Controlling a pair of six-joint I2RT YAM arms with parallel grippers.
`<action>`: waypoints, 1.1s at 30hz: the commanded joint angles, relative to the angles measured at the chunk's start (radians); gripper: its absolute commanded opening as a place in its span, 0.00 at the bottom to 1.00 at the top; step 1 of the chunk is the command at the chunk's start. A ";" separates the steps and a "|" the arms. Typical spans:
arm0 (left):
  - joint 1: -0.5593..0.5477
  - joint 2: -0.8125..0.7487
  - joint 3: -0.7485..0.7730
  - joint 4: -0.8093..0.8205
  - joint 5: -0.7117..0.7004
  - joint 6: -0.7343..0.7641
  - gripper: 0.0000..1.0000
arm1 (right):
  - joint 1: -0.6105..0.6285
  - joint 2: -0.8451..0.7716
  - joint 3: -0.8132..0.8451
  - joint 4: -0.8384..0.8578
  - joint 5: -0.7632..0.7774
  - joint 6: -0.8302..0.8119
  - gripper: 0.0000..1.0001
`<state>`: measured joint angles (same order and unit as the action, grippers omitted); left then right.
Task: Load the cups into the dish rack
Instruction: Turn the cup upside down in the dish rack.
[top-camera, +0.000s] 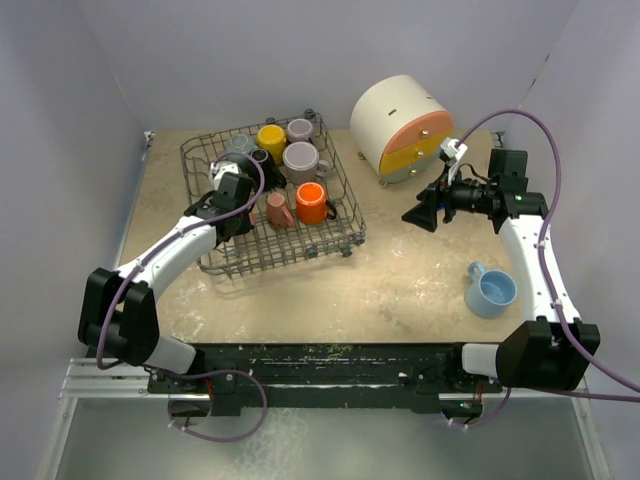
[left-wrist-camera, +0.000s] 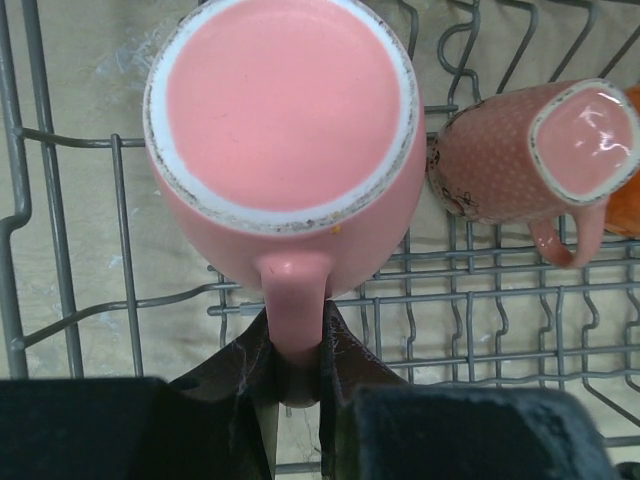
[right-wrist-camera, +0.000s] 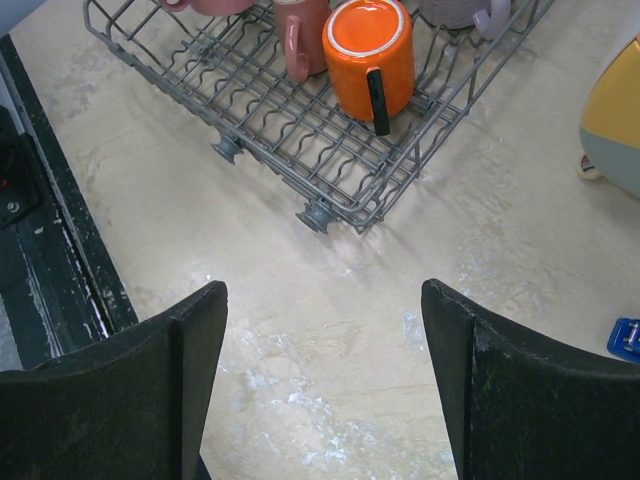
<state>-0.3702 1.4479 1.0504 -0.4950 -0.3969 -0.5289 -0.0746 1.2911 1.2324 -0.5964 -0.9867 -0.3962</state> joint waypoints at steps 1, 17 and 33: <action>0.010 0.010 -0.002 0.162 -0.035 0.022 0.00 | -0.007 -0.026 -0.007 0.016 -0.023 0.006 0.80; 0.010 0.154 0.012 0.235 -0.016 -0.031 0.03 | -0.008 -0.027 -0.024 0.023 -0.020 0.005 0.80; 0.010 0.115 0.010 0.211 0.130 -0.085 0.45 | -0.010 0.003 0.000 0.002 -0.014 -0.011 0.80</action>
<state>-0.3611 1.6196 1.0199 -0.3141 -0.3153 -0.5816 -0.0799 1.2892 1.2079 -0.5922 -0.9863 -0.3965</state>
